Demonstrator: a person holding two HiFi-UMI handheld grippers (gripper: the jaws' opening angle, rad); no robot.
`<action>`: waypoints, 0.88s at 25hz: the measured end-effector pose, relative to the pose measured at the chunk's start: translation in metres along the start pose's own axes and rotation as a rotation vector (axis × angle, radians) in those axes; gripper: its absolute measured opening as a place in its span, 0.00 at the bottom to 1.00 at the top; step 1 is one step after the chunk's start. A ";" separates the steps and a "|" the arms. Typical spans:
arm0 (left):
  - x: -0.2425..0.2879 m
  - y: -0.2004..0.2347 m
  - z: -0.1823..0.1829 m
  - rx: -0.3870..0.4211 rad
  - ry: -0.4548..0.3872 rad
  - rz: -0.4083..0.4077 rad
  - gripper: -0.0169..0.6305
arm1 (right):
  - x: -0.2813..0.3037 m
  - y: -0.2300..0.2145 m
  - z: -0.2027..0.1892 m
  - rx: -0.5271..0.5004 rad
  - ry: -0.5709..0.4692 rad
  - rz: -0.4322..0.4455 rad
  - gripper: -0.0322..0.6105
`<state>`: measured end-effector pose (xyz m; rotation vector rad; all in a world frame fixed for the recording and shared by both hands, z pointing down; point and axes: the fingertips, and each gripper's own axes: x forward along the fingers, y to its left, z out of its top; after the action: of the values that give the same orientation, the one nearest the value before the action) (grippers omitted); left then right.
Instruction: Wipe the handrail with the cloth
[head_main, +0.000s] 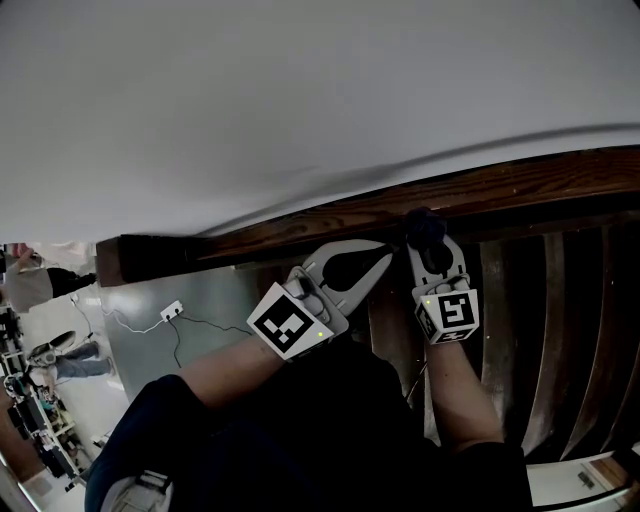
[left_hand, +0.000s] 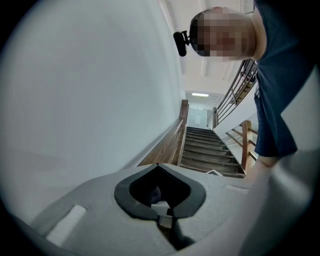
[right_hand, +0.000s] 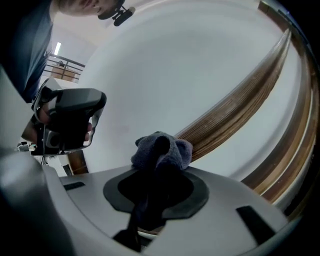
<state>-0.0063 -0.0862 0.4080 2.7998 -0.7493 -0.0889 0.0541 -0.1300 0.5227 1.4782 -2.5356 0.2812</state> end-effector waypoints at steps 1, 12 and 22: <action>-0.002 -0.002 0.002 0.002 -0.003 0.000 0.03 | 0.002 0.005 -0.001 0.000 0.007 0.012 0.20; 0.004 -0.041 0.035 0.057 -0.030 -0.061 0.03 | -0.035 -0.027 0.043 -0.044 -0.016 -0.045 0.20; 0.061 -0.086 0.051 0.087 -0.033 -0.213 0.03 | -0.089 -0.122 0.102 -0.087 -0.059 -0.220 0.20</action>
<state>0.0824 -0.0555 0.3380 2.9595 -0.4706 -0.1439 0.1965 -0.1412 0.4097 1.7349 -2.3663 0.0939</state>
